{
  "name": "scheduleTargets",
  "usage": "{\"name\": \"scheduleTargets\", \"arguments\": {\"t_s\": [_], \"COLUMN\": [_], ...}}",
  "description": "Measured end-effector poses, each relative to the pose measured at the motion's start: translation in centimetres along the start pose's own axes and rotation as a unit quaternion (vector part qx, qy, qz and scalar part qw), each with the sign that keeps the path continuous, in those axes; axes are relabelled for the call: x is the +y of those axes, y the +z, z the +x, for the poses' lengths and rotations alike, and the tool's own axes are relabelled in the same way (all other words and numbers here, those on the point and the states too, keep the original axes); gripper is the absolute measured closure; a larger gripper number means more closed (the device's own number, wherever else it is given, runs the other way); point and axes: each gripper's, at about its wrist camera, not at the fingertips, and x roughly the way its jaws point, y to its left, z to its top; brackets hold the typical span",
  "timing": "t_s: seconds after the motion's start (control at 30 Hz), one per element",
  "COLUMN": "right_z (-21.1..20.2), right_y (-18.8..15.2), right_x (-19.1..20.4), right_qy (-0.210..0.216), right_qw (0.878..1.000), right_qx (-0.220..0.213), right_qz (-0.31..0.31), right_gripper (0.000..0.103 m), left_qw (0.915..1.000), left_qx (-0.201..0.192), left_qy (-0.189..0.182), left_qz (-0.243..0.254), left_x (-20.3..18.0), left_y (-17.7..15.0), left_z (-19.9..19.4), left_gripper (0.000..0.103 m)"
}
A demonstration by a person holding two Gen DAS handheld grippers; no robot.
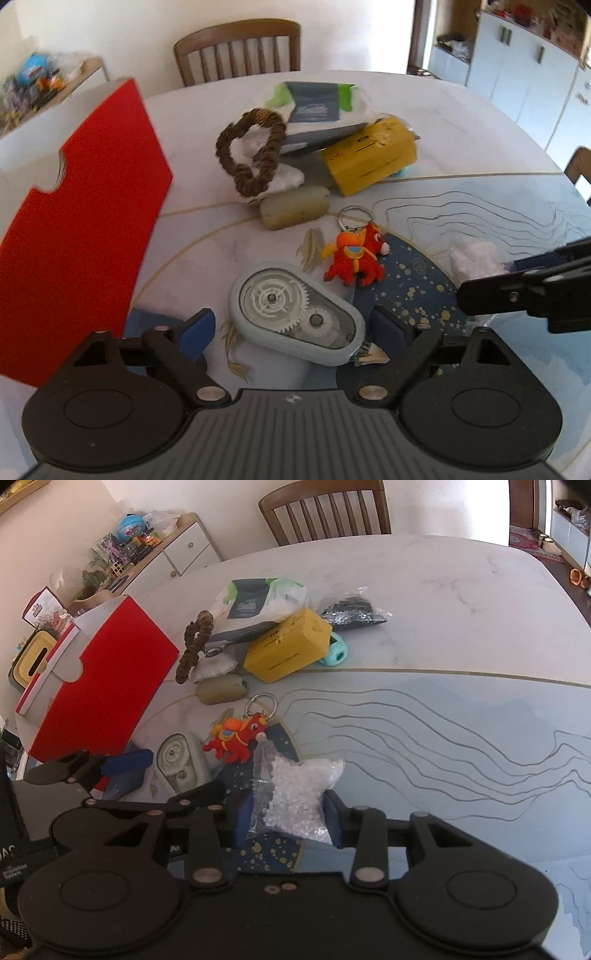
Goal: Organize objects
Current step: 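Grasp the grey gear tape dispenser with the left gripper while the right holds the bead bag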
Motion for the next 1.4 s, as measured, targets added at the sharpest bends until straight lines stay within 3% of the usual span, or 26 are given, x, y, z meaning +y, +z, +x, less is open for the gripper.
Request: {"name": "scheduleTargets", "arguments": {"t_s": [0.2, 0.37, 0.43, 0.5, 0.67, 0.73, 0.8, 0.9, 1.03, 1.27, 1.4], "right_z": [0.1, 0.1, -0.1, -0.2, -0.7, -1.1, -1.4, -1.6, -1.6, -1.4, -1.3], "right_y": [0.0, -0.1, -0.2, -0.2, -0.5, -0.6, -0.8, -1.0, -1.2, -1.4, -1.4], "right_x": [-0.1, 0.3, 0.5, 0.7, 1.7, 2.0, 2.1, 2.4, 2.5, 2.6, 2.7], "right_qy": [0.0, -0.005, -0.008, -0.01, -0.024, -0.029, -0.032, -0.039, -0.043, -0.045, -0.045], "right_qw": [1.0, 1.0, 1.0, 1.0, 0.999, 0.999, 0.999, 0.999, 0.999, 0.999, 0.999], "right_qx": [0.003, 0.005, 0.004, 0.003, 0.0, -0.004, -0.007, -0.008, -0.01, -0.011, -0.012], "right_qz": [-0.004, -0.011, -0.013, -0.014, -0.025, -0.025, -0.021, -0.02, -0.012, -0.006, -0.004], "right_gripper": [0.064, 0.064, 0.064, 0.064, 0.064, 0.064, 0.064, 0.064, 0.064, 0.064, 0.064], "left_qw": [0.9999, 0.9998, 0.9997, 0.9995, 0.9992, 0.9993, 0.9993, 0.9992, 0.9998, 0.9997, 0.9996], "left_qx": [-0.005, -0.015, -0.02, -0.027, -0.02, -0.02, -0.022, -0.017, -0.014, -0.018, -0.024], "left_qy": [-0.006, -0.012, -0.013, -0.014, -0.035, -0.031, -0.028, -0.032, -0.009, -0.008, -0.011], "left_qz": [-0.009, -0.008, -0.006, -0.003, -0.004, -0.008, -0.012, -0.019, -0.013, -0.014, -0.007], "left_x": [0.3, 0.5, 0.6, 0.9, 1.9, 2.3, 2.6, 2.7, 2.5, 2.9, 2.9], "left_y": [-0.3, -0.4, -0.5, -0.5, 0.0, 0.2, 0.5, 1.1, 1.6, 2.0, 1.9], "left_z": [-0.1, -0.4, -0.5, -0.8, -0.7, -0.7, -0.4, 0.1, 0.9, 1.4, 1.2], "left_gripper": [0.013, 0.026, 0.035, 0.061, 0.061, 0.056, 0.041, 0.039, 0.037, 0.037, 0.052]}}
